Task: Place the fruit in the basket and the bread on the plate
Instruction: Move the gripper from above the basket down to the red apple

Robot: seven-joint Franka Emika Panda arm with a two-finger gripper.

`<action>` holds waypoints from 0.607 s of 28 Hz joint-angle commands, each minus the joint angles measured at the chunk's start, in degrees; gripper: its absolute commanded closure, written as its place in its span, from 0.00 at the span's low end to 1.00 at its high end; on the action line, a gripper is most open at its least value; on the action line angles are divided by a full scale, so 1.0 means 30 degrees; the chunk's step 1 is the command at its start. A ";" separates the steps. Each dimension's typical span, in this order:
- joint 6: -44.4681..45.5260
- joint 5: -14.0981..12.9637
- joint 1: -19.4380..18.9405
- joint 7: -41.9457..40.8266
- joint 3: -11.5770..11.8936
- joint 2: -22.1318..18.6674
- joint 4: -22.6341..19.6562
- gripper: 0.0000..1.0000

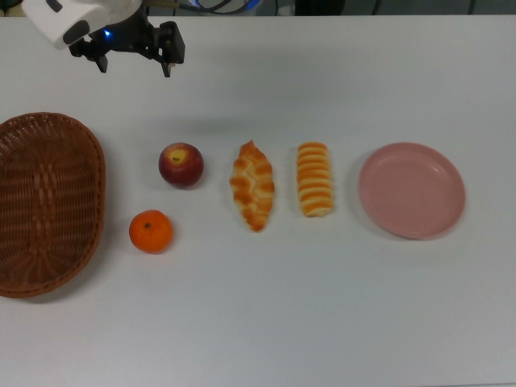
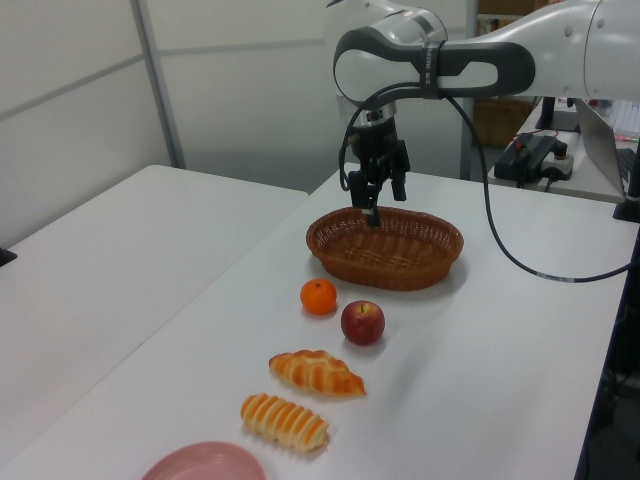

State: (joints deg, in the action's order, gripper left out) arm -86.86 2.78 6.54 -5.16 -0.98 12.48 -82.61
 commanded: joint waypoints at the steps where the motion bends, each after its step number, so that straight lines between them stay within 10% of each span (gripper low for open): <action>1: -0.1439 0.0130 0.0191 -0.0940 0.0123 0.0259 -0.0090 0.00; 17: -0.4416 0.0275 -0.0773 -0.1063 -0.0024 0.3777 -0.0471 0.00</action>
State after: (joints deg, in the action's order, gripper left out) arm -97.06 2.76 6.17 -7.23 -1.36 21.10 -82.94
